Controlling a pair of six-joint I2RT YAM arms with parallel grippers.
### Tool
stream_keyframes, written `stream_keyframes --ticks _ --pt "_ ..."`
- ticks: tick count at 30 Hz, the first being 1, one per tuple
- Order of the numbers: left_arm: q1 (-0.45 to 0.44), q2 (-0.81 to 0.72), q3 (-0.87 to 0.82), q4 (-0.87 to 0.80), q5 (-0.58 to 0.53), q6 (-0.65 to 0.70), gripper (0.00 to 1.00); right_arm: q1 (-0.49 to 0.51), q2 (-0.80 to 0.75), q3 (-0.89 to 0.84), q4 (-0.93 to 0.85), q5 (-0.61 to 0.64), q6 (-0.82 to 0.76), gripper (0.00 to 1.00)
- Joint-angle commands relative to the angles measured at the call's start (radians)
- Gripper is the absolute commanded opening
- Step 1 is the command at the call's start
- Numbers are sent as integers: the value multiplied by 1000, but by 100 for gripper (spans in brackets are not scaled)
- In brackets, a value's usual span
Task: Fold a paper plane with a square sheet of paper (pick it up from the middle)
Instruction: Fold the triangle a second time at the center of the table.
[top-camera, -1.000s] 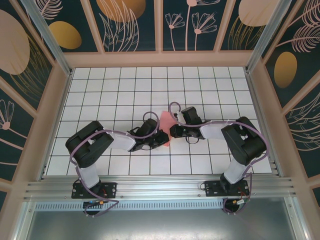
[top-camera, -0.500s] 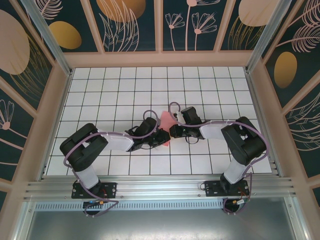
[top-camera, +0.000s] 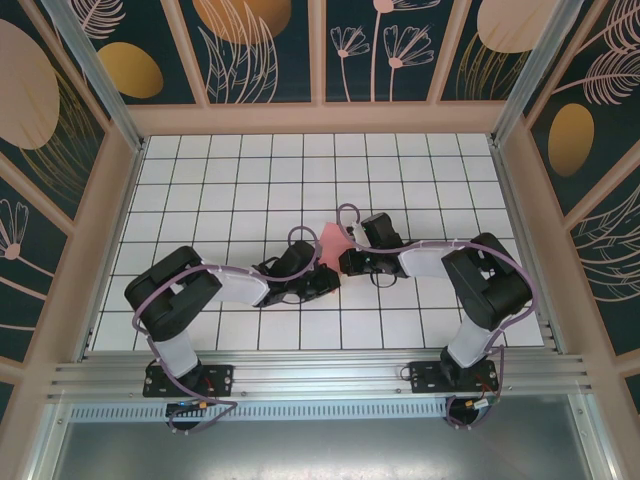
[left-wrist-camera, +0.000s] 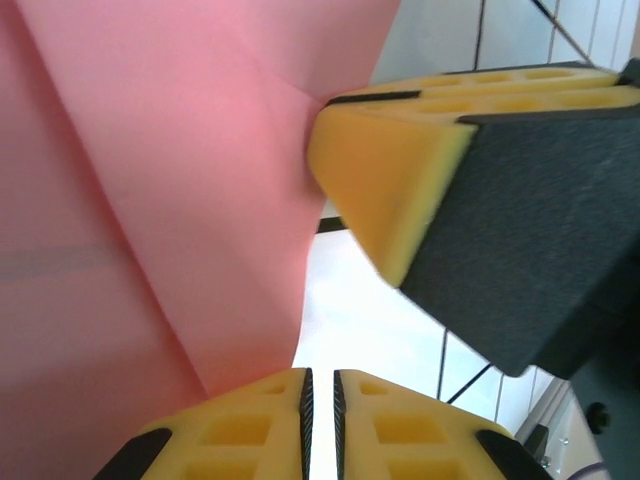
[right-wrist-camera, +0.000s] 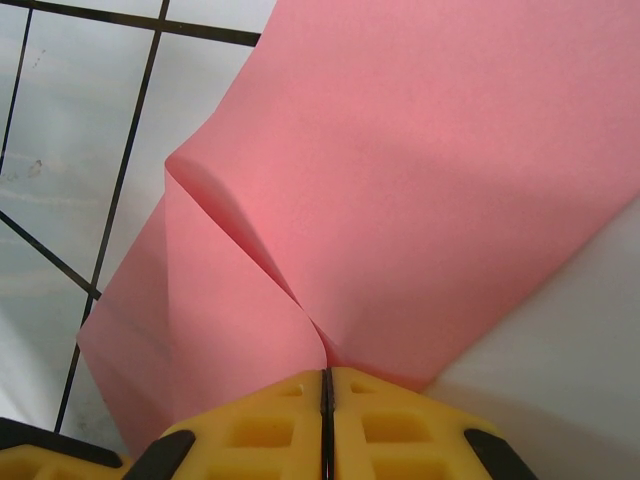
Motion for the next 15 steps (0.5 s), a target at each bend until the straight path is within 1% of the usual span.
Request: stream_keyframes --ticks 1,8,15 --pt "-7 30 -20 31 6 -14 18 11 24 14 -35 16 -13 10" --pt "-22 64 -20 51 17 -18 18 12 28 15 -36 16 -13 11" --pt "-22 -32 -36 45 -20 -11 21 12 24 17 -44 25 -15 11"
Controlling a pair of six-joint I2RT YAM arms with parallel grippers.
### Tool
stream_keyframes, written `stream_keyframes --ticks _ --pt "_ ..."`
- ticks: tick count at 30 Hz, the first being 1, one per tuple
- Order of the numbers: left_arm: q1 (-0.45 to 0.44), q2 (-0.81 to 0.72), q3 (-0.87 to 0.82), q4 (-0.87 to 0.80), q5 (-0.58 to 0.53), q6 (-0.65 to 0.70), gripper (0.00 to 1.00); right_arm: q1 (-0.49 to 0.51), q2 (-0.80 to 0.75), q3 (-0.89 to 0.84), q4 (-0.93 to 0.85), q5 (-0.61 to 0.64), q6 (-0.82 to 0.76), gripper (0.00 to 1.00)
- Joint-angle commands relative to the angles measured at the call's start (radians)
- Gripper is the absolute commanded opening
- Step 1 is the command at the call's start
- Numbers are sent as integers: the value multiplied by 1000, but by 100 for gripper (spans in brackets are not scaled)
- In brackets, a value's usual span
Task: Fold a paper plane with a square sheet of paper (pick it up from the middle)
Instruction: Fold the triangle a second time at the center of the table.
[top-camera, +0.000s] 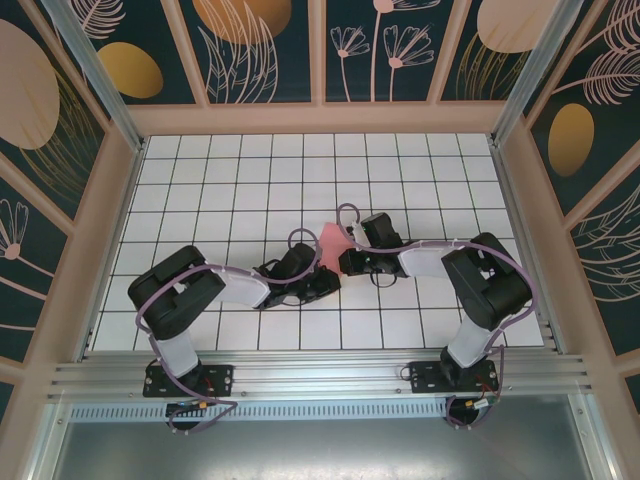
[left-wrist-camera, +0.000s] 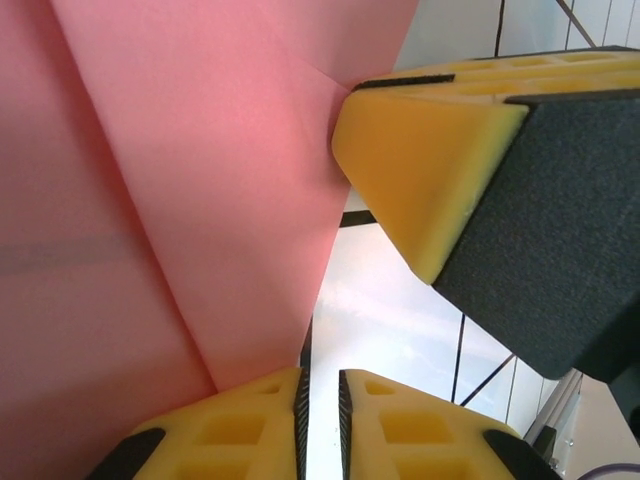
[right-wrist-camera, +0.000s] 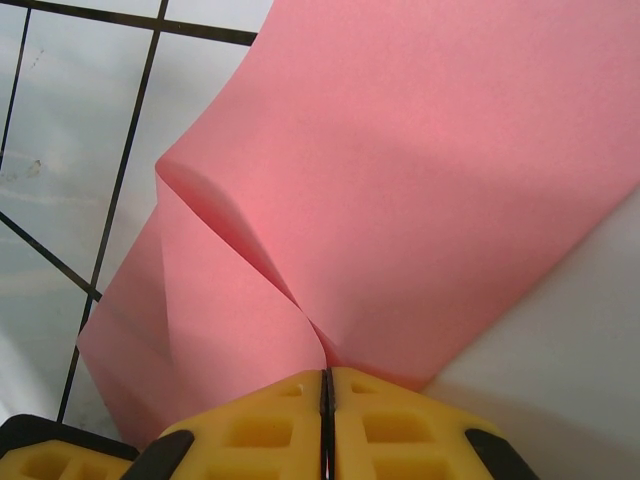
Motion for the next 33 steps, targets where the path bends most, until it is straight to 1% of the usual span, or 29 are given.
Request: stream_keyframes --ticks 1,6,11,19,24,27,29,31,33 --pt "-14 -57 -26 19 -17 -5 21 11 23 16 -42 23 -15 10" --pt "-13 -93 -48 63 -24 -8 21 11 25 16 -40 23 -15 10" --pt "-14 -58 -55 109 1 -23 22 12 24 16 -40 23 -14 11" --pt "-15 30 -50 67 23 -34 21 12 21 22 -44 22 -14 11" --pt "-22 34 -52 22 15 -26 21 12 25 29 -50 25 -17 11" --pt "-21 -22 -64 29 -1 -21 21 12 24 33 -55 26 -19 11" --pt "-21 -112 -87 65 -35 -20 21 12 24 34 -56 28 -20 11" --pt "-18 -208 -110 75 -118 -16 19 12 24 34 -56 30 -21 11" --pt "-7 -274 -111 36 -189 4 17 13 24 32 -57 29 -21 11"
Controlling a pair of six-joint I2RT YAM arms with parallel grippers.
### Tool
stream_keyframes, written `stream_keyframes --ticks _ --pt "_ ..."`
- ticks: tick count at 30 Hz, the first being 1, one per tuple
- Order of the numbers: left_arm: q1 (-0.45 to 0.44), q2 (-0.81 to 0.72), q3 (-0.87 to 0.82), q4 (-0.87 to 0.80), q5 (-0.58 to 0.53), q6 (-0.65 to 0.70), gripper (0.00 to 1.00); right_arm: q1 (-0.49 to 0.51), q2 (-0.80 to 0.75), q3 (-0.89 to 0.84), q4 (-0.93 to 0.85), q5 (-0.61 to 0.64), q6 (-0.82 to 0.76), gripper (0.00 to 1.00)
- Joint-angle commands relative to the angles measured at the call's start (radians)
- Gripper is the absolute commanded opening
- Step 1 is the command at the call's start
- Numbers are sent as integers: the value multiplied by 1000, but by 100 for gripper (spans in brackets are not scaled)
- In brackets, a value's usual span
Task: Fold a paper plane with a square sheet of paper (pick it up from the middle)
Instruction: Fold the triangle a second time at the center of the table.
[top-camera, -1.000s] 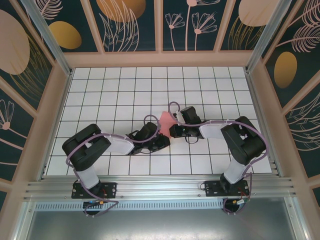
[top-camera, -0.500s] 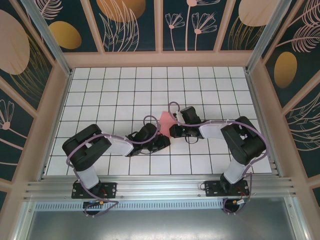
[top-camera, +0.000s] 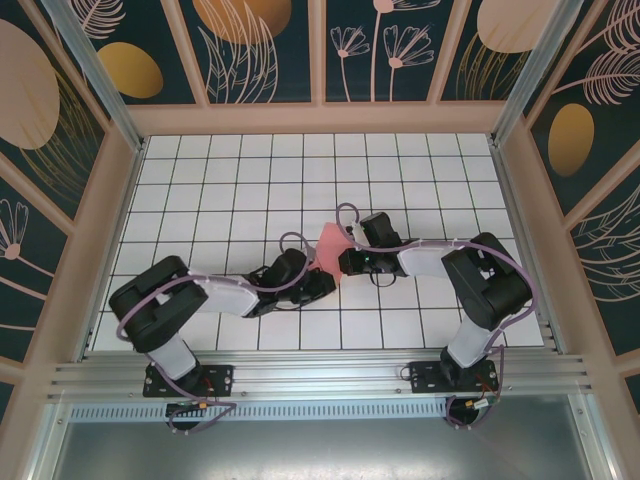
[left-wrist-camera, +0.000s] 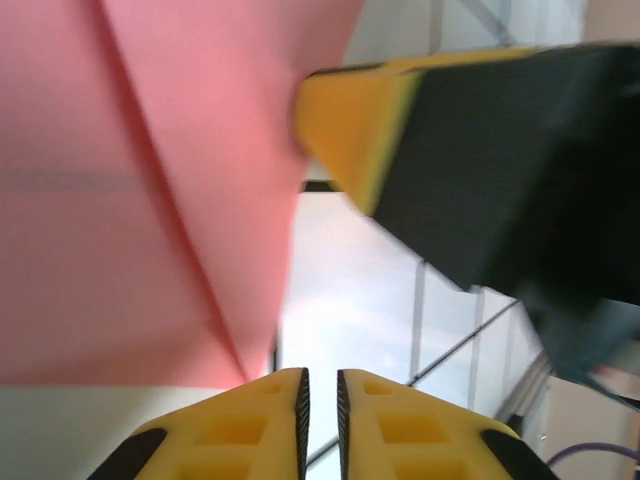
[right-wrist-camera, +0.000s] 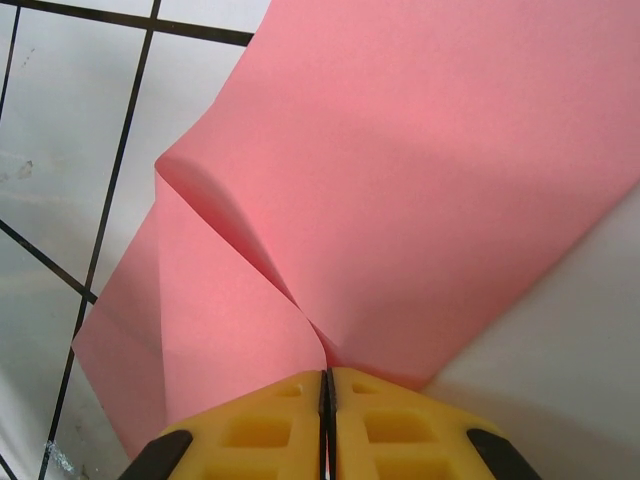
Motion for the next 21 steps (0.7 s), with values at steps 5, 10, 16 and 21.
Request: stream_keyframes --ticks 5,10,16,21 --pt "115 -97 17 -11 -69 28 16 8 21 19 -36 15 -24 11" --pt "148 23 109 39 35 40 16 7 18 24 -42 16 -26 11" --pt "147 155 178 62 59 31 16 7 17 26 -42 16 -24 12" --pt "154 209 195 23 6 55 16 8 15 26 -43 13 -24 13"
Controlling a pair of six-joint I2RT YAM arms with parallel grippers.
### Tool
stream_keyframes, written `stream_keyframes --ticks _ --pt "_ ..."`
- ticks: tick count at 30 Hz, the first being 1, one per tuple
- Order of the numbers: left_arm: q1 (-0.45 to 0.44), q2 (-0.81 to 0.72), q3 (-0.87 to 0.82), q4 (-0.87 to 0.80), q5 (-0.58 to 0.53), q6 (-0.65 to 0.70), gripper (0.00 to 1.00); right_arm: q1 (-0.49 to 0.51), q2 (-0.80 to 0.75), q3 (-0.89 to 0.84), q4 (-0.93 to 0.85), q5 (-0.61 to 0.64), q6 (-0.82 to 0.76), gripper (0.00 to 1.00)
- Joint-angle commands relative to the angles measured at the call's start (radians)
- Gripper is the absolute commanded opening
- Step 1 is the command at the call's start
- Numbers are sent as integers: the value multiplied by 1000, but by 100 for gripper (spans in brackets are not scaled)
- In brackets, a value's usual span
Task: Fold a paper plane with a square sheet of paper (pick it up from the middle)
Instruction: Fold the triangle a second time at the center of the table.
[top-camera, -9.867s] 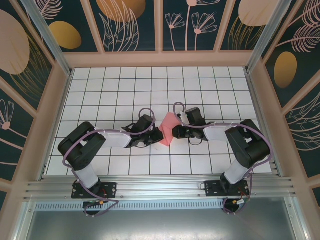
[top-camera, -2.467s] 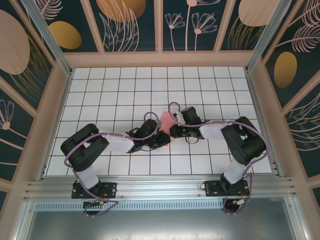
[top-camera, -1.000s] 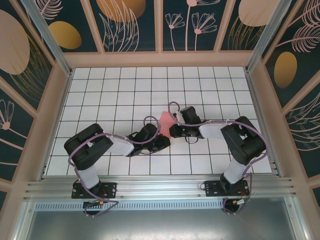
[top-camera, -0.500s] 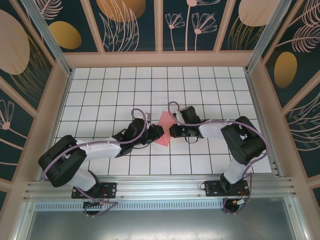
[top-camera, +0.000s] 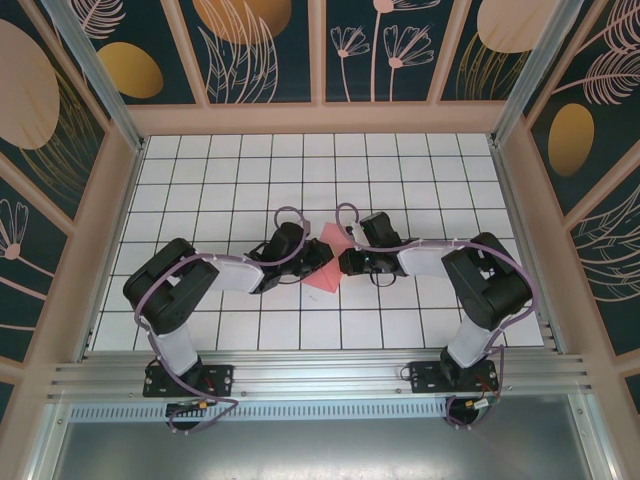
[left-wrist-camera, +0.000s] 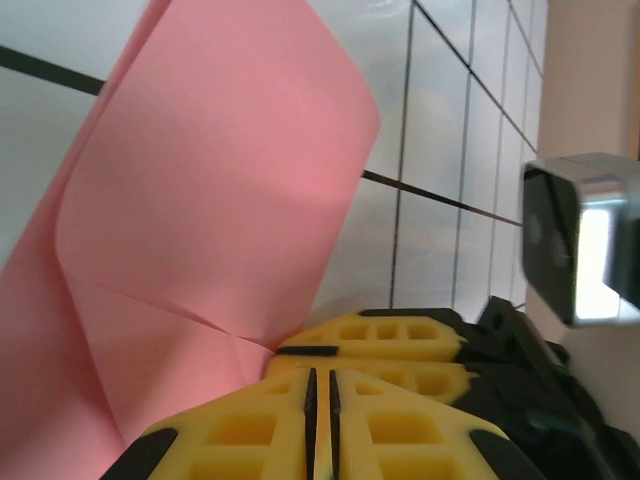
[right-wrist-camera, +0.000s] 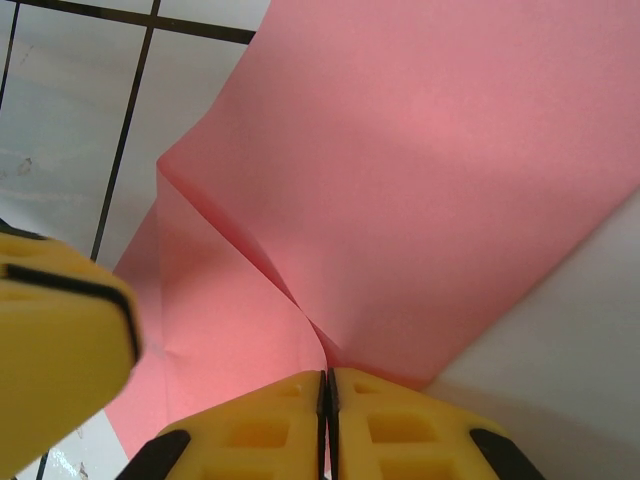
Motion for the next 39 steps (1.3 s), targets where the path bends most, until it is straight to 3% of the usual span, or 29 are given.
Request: stream_keyframes --ticks 1,5,8,14,18,23,39 --pt "7 41 25 -10 -31 38 16 8 15 23 -36 11 -18 13" --pt "11 90 33 -15 -36 37 15 8 1 28 -36 2 -16 15" --pt "11 95 19 -13 -41 28 15 7 -23 36 -59 16 -12 23" --pt "11 90 -15 12 -31 17 15 4 -174 8 -96 46 22 32" --pt "12 92 -15 22 -24 17 15 17 -235 -29 -91 -44 61 28" --pt "11 92 -17 39 -16 8 15 85 -231 -77 -11 -145 124 14" --pt "12 104 -12 54 -1 3 15 143 -99 -66 27 -109 163 7"
